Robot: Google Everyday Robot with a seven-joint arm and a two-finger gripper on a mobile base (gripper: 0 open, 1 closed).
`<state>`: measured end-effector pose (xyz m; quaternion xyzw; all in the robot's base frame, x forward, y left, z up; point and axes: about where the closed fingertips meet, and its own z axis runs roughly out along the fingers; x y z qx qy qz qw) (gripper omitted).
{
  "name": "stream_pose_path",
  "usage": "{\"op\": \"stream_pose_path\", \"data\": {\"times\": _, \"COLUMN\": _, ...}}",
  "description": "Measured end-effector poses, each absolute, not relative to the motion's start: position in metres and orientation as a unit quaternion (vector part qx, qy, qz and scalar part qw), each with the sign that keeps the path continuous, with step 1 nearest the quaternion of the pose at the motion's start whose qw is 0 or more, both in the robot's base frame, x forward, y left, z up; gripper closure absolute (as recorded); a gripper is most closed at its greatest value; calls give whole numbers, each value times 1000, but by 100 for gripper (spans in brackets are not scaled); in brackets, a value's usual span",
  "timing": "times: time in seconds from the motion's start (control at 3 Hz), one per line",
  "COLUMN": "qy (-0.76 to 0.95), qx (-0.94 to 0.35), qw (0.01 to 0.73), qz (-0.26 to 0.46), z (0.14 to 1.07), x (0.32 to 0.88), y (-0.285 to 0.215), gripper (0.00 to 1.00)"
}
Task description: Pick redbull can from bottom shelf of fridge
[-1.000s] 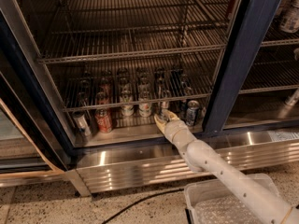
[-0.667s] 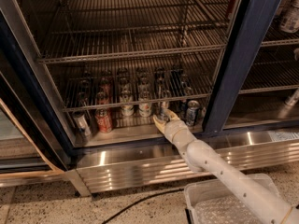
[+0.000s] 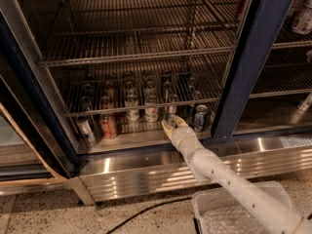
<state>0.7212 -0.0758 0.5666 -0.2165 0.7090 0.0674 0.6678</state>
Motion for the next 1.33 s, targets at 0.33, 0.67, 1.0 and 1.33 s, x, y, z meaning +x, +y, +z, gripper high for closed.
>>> {"op": "stream_pose_path", "data": {"times": 0.33, "qy": 716, "qx": -179, "qw": 674, "qz": 31, "z": 568, "x": 722, "y": -84, "gripper": 58}}
{"op": "stream_pose_path", "data": {"times": 0.67, "qy": 720, "qx": -153, "qw": 677, "qz": 1, "z": 570, "x": 725, "y": -89, "gripper": 56}}
{"op": "stream_pose_path", "data": {"times": 1.0, "qy": 724, "qx": -130, "qw": 677, "qz": -26, "z": 573, "x": 727, "y": -97, "gripper": 61}}
{"op": "stream_pose_path", "data": {"times": 1.33, "qy": 724, "qx": -129, "qw": 677, "qz": -26, "z": 573, "x": 727, "y": -97, "gripper": 60}}
